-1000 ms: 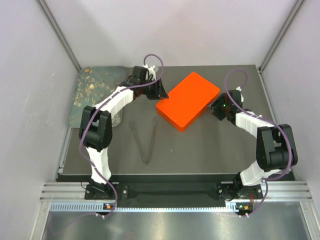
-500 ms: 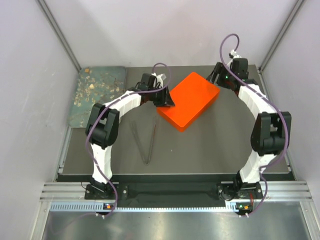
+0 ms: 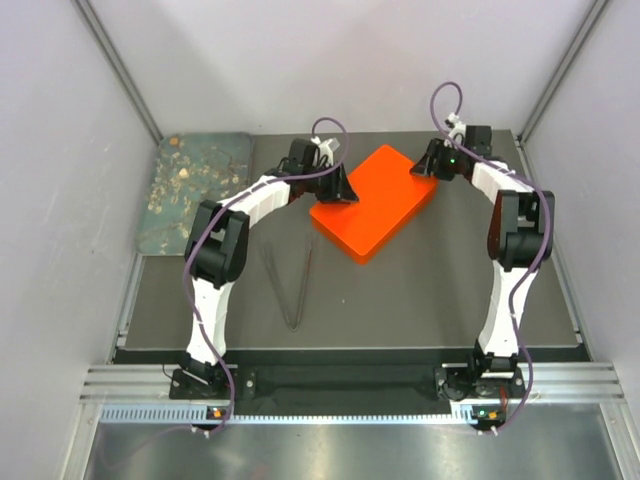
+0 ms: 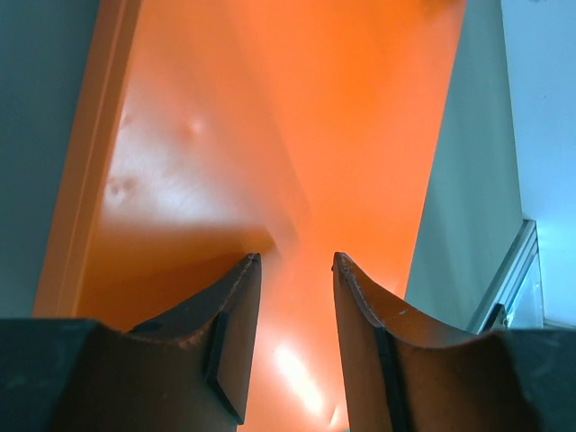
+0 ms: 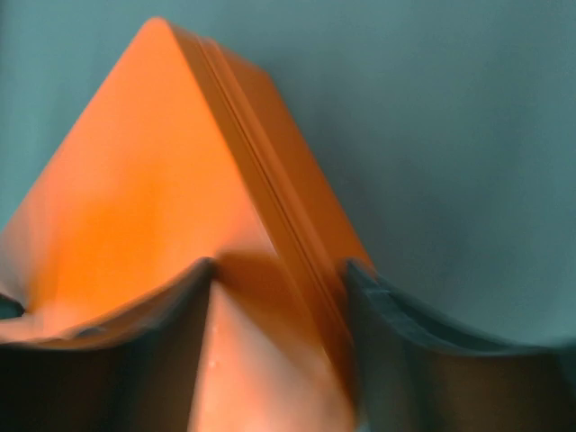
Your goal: Pack the chocolate
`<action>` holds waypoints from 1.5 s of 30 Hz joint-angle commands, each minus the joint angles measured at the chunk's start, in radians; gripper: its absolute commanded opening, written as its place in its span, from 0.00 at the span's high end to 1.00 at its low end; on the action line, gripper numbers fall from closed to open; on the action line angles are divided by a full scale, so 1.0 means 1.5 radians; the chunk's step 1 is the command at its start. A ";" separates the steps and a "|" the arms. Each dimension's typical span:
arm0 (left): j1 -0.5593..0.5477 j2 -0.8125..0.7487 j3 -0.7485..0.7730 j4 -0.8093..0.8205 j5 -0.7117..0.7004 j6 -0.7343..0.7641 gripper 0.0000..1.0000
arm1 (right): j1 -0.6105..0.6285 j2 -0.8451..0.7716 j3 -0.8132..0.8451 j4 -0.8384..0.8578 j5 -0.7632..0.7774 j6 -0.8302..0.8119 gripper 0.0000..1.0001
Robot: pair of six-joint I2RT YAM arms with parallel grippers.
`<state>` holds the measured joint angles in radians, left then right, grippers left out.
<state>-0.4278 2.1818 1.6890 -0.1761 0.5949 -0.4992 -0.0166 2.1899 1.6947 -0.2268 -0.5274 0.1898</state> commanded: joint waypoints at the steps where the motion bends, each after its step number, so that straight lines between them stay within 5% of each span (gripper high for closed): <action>1: 0.000 0.032 0.013 -0.023 -0.028 0.021 0.56 | -0.014 0.010 -0.038 0.035 -0.125 0.015 0.56; 4: 0.000 0.039 0.020 -0.025 -0.032 0.024 0.56 | -0.036 0.009 -0.114 0.124 -0.167 0.081 0.84; 9: 0.000 0.056 0.037 -0.023 -0.029 0.015 0.56 | -0.075 0.017 -0.215 0.202 -0.170 0.228 0.95; 13: 0.000 0.068 0.046 -0.020 -0.028 0.008 0.55 | -0.064 0.012 -0.203 0.170 -0.139 0.202 0.89; 21: 0.000 0.070 0.067 -0.025 -0.017 -0.004 0.55 | -0.071 -0.042 -0.129 0.098 -0.056 0.142 0.55; 33: 0.005 0.029 0.165 -0.129 -0.045 0.039 0.54 | -0.078 -0.145 -0.053 0.048 0.087 0.140 0.37; 38: 0.008 -0.063 0.142 -0.196 -0.120 0.067 0.54 | -0.077 -0.098 0.013 -0.008 0.054 0.112 0.33; 43: -0.001 -0.188 0.026 -0.283 -0.228 0.108 0.65 | -0.074 -0.049 0.035 -0.021 0.010 0.104 0.32; 45: -0.005 -0.255 -0.049 -0.285 -0.276 0.120 0.78 | -0.073 -0.033 0.038 -0.018 -0.006 0.105 0.32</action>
<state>-0.4263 1.9842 1.7245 -0.5343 0.3237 -0.3805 -0.1280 2.0865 1.7184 -0.2295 -0.4896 0.3729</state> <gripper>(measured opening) 0.254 0.678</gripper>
